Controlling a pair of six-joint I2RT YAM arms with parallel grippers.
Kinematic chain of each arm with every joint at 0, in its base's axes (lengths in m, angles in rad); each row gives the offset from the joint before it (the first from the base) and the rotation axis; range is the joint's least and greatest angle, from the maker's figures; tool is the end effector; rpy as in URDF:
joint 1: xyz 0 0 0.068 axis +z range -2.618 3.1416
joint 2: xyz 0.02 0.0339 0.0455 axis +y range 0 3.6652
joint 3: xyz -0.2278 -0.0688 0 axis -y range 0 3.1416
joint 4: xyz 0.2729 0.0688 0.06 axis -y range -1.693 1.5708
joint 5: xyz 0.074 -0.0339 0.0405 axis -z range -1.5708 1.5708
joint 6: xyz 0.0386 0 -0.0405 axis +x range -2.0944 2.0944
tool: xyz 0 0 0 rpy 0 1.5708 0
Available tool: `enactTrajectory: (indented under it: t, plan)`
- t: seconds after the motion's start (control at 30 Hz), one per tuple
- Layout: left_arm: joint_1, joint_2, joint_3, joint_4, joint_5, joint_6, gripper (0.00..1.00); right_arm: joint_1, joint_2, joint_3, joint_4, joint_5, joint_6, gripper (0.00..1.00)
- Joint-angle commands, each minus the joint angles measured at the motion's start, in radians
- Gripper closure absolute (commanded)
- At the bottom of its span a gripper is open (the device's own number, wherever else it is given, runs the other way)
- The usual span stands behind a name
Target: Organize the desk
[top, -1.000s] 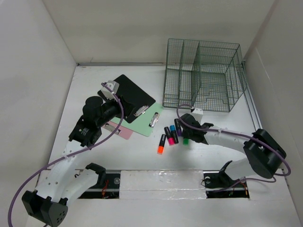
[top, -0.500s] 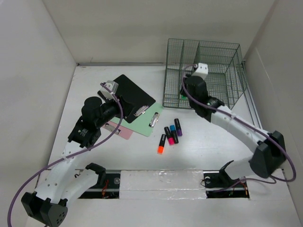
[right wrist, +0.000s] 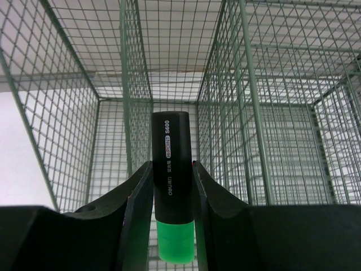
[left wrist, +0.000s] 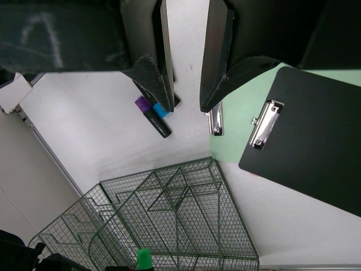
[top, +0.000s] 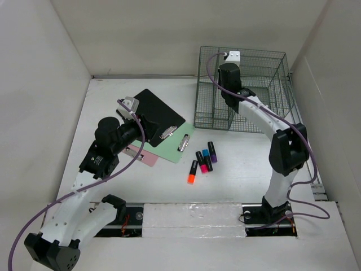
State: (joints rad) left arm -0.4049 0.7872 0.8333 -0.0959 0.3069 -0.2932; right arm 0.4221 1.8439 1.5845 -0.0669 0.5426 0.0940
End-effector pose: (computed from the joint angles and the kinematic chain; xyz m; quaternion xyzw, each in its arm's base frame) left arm 0.2157 -0.1051 0.3419 0.1452 0.7090 -0.3370 0.6022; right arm 0.4296 0.1711 0.2865 0.0263 0.7978 -0.0672 0.5985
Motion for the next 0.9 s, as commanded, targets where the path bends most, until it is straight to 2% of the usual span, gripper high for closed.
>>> enactTrajectory:
  t: [0.0,0.17,0.27,0.37,0.4,0.5,0.73,0.77,0.83,0.87]
  plan:
    - [-0.003,-0.019,0.026,0.038,0.012,0.012,0.78,-0.009,0.024,0.081,0.056,0.003,-0.056,0.94]
    - [-0.003,-0.006,0.027,0.038,0.018,0.012,0.78,-0.031,0.080,0.158,0.085,0.002,-0.069,0.94]
    - [-0.003,-0.005,0.029,0.039,0.012,0.012,0.78,-0.031,0.106,0.189,0.082,0.017,-0.074,0.91]
    - [-0.003,-0.002,0.029,0.036,0.018,0.014,0.78,-0.040,0.129,0.200,0.088,0.017,-0.074,0.70]
    - [-0.003,-0.006,0.027,0.038,0.015,0.014,0.78,-0.040,0.133,0.203,0.085,0.023,-0.073,0.55]
    - [-0.003,-0.005,0.029,0.036,0.005,0.014,0.78,-0.040,0.127,0.209,0.091,0.025,-0.070,0.35]
    - [-0.003,-0.002,0.029,0.035,0.008,0.014,0.78,-0.019,0.029,0.164,0.098,-0.003,-0.068,0.32]
    - [-0.003,-0.002,0.027,0.035,0.012,0.014,0.78,-0.005,0.005,0.116,0.104,-0.019,-0.062,0.35]
    - [-0.003,-0.003,0.026,0.039,0.017,0.014,0.78,0.026,-0.090,0.042,0.116,-0.032,-0.021,0.55]
    - [-0.003,-0.002,0.026,0.039,0.011,0.014,0.78,0.050,-0.128,-0.054,0.118,-0.044,0.002,0.63]
